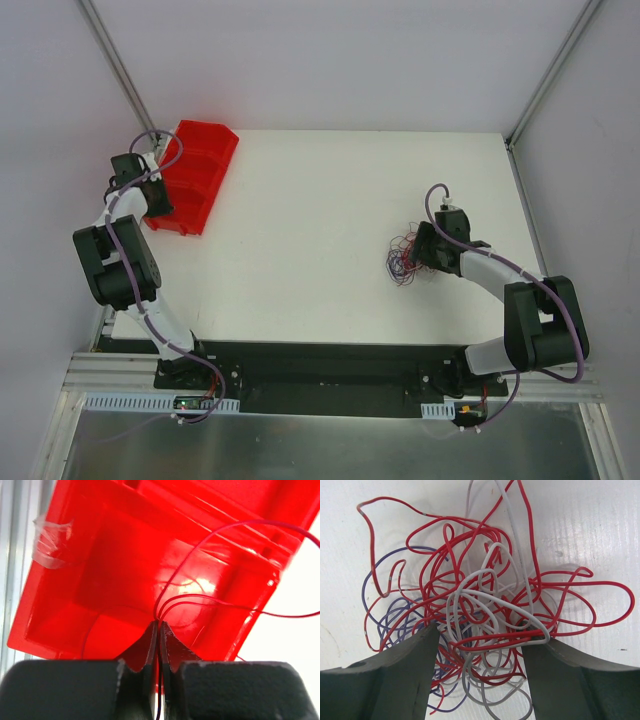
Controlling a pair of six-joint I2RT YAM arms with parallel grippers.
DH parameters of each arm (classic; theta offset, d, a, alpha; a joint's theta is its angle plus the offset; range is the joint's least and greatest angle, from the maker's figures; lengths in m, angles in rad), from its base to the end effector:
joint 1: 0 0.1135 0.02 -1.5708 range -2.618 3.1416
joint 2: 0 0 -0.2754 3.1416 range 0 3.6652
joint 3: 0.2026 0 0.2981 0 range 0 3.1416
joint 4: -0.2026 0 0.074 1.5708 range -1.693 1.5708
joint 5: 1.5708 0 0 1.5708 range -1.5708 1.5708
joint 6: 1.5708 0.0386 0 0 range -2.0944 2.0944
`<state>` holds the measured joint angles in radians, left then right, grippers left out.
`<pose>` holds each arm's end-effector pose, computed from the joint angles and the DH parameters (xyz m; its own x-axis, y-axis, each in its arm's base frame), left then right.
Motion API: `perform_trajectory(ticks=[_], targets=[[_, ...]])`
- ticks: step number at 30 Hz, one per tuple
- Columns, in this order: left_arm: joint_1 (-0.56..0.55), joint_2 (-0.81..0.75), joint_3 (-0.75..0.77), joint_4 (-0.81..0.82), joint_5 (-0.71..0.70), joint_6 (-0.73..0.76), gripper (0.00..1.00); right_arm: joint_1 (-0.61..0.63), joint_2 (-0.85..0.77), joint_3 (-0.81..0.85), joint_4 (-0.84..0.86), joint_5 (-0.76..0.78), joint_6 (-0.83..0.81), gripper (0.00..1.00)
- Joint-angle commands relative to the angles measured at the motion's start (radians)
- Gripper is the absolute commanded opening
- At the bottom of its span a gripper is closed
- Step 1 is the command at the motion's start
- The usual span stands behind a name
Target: Untangle the cables
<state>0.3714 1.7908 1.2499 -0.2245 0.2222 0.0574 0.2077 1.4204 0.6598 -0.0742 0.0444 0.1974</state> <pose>0.4148 0.1524 0.2060 -0.6563 -0.1956 -0.7287 -0.1685 0.9794 -0.1111 0.3009 0.0617 0.1445 -0.7458 0.0431 -0.6647 -0.0312 0.9946 0.0994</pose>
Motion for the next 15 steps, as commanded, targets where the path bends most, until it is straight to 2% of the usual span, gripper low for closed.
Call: perform_trajectory(ticks=[1,5,10,12,15], targets=[[-0.003,0.050,0.065,-0.065,-0.101,-0.054,0.00,0.012,0.011,-0.016,-0.030,-0.025,0.000,0.68],[-0.003,0.070,0.063,-0.095,-0.213,-0.083,0.00,0.013,0.011,-0.015,-0.030,-0.021,0.000,0.68],[-0.003,0.065,0.074,-0.099,-0.190,-0.093,0.02,0.012,0.011,-0.016,-0.030,-0.023,0.000,0.68],[-0.012,0.047,0.075,-0.099,-0.185,-0.102,0.16,0.012,0.011,-0.016,-0.030,-0.023,-0.001,0.68],[-0.032,0.000,0.074,-0.101,-0.210,-0.128,0.42,0.012,0.012,-0.015,-0.030,-0.024,-0.001,0.68]])
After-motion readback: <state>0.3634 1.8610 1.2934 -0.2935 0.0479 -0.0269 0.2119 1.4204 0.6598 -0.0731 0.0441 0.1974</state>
